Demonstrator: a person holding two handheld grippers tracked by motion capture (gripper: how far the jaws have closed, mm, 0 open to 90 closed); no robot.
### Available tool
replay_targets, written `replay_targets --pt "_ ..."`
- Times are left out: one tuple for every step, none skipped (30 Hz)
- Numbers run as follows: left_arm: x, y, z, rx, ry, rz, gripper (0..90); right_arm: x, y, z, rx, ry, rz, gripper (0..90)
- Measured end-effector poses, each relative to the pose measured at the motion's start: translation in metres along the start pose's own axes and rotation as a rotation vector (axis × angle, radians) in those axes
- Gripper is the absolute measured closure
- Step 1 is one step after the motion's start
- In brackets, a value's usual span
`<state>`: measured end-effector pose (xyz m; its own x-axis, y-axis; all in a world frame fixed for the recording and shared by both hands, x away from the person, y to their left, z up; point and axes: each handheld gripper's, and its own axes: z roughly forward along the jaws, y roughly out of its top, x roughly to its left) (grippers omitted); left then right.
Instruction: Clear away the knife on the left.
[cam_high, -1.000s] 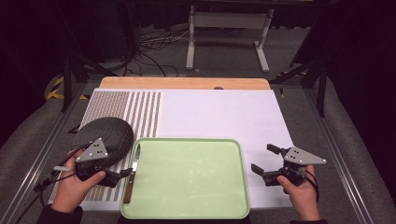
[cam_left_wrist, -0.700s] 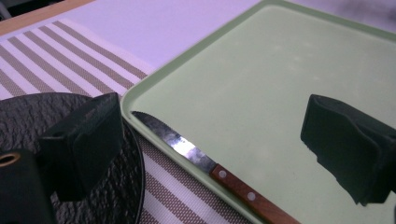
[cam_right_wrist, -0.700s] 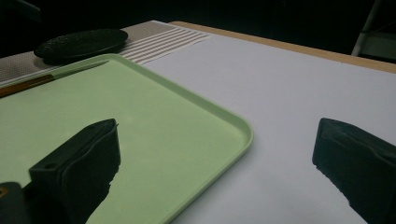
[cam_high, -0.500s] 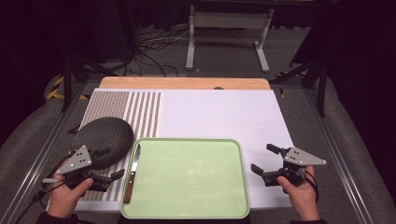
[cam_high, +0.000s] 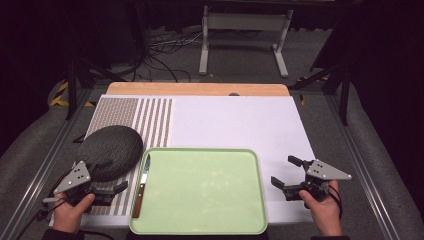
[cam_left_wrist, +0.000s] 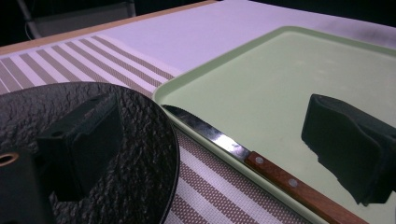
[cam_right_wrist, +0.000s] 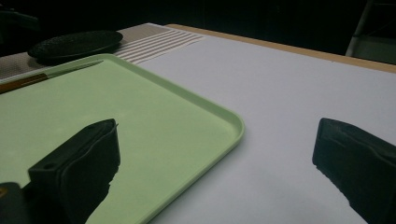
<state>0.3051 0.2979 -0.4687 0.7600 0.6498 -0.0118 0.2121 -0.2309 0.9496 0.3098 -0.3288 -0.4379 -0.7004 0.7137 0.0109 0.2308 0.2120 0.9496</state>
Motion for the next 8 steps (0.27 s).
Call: replay_targets --pt "0.0 0.0 0.0 0.0 0.0 0.0 6.4 -0.0003 -0.0005 0.0 -0.001 0.002 0.0 1.7" --pt "-0.0002 -0.0003 0.0 0.0 0.004 0.006 6.4 -0.0003 -0.0005 0.0 -0.001 0.002 0.0 1.7" --pt "0.0005 -0.0006 -0.0001 0.006 0.016 0.016 6.5 -0.0005 -0.0009 -0.0001 -0.001 0.003 0.001 1.7" --pt "0.0008 -0.001 -0.0001 0.002 0.015 0.016 6.6 -0.0004 -0.0011 0.0001 -0.002 0.002 0.0 1.7" --pt "0.0009 -0.0012 -0.0003 -0.002 0.009 0.009 6.6 -0.0003 -0.0011 0.0002 -0.003 0.003 0.0 1.7" --pt "0.0009 -0.0012 -0.0003 -0.002 0.009 0.009 6.6 -0.0003 -0.0011 0.0002 -0.003 0.003 0.0 1.7" --pt "0.0006 -0.001 -0.0005 -0.007 0.007 0.011 6.6 0.0001 -0.001 0.0003 -0.004 0.005 0.001 1.7" --pt "0.0002 -0.0006 -0.0007 -0.014 0.002 0.01 6.5 0.0003 -0.0009 0.0005 -0.005 0.007 -0.001 1.7"
